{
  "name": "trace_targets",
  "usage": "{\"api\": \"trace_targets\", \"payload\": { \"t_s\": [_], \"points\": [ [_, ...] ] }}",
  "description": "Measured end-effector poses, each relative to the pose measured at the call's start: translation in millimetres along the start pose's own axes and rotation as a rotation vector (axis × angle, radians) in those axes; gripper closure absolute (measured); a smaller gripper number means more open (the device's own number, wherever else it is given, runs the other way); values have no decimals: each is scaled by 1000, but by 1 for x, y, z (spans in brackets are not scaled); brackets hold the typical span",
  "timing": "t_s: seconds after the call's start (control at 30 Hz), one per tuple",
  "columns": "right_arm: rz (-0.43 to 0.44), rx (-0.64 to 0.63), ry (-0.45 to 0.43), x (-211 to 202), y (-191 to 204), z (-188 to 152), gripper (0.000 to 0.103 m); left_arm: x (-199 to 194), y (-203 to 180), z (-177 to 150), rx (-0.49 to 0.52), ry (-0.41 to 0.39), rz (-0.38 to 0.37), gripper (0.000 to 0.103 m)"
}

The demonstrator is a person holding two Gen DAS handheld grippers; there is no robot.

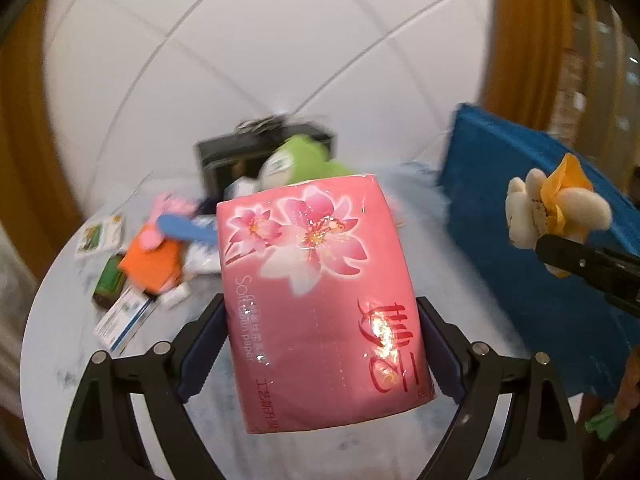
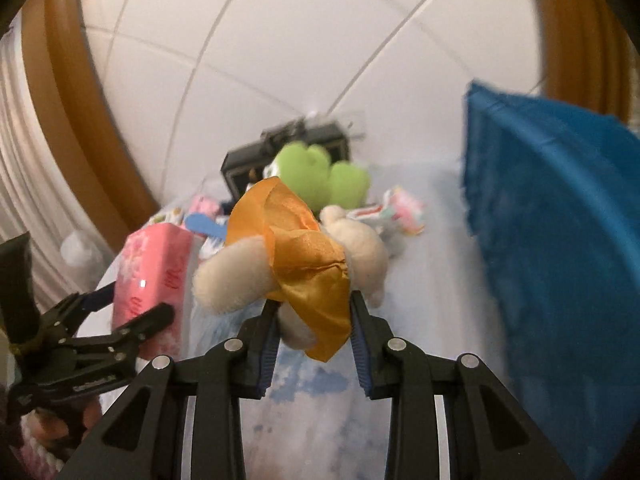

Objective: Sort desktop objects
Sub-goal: 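Carry the tissue pack and plush toy over the blue crate and release both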

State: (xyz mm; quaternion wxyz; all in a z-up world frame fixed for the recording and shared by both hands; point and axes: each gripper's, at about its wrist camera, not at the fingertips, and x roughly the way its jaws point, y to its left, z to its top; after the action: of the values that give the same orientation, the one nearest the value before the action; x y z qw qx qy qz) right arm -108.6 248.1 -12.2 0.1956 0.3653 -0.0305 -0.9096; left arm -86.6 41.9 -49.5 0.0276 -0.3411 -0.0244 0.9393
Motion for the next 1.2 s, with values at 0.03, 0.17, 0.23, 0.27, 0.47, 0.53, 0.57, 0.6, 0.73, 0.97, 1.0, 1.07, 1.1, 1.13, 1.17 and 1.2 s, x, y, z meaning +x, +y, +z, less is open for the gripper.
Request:
{"api": "trace_targets", "payload": {
  "t_s": [0.03,0.17,0.23,0.27,0.47,0.53,0.57,0.6,0.73,0.97,1.0,1.07,1.1,1.13,1.17,1.2],
  "points": [
    [-11,6,-26,-19,-5,-2,71,-5,-14,5,21,-14,-25,13],
    [-75,31,-113,-77,-23,-5,71,-23,-61,23,90,-64,-98,13],
    [-121,39,-148,-103,-34,-7,71,-33,-87,33,121,-95,-134,13],
    [-141,45,-163,-115,-41,-9,71,-38,-102,39,133,-112,-159,13],
    [-232,87,-232,-180,-90,-7,71,-60,-189,73,210,-188,-249,13],
    [-275,92,-249,-199,-113,-2,71,-64,-218,83,228,-200,-277,13],
    [-291,93,-250,-206,-123,0,71,-64,-235,87,235,-202,-293,13],
    [-308,98,-250,-214,-138,2,71,-64,-252,92,245,-204,-306,13],
    [-361,109,-240,-227,-189,8,71,-60,-321,105,293,-181,-341,13],
    [-459,127,-172,-230,-287,-2,69,-37,-419,108,390,-87,-366,13],
    [-466,127,-162,-227,-297,-4,69,-31,-429,107,411,-66,-359,13],
    [-478,125,-133,-221,-314,-8,69,-19,-445,107,438,-17,-346,13],
    [-478,119,-121,-219,-321,-10,69,-10,-450,107,451,6,-341,13],
    [-475,111,-109,-217,-326,-11,69,-5,-456,107,460,30,-335,13],
    [-474,106,-100,-213,-330,-10,69,-5,-460,104,463,43,-327,13],
    [-476,99,-91,-212,-334,-10,69,-1,-463,105,463,52,-320,13]
  ]
}}
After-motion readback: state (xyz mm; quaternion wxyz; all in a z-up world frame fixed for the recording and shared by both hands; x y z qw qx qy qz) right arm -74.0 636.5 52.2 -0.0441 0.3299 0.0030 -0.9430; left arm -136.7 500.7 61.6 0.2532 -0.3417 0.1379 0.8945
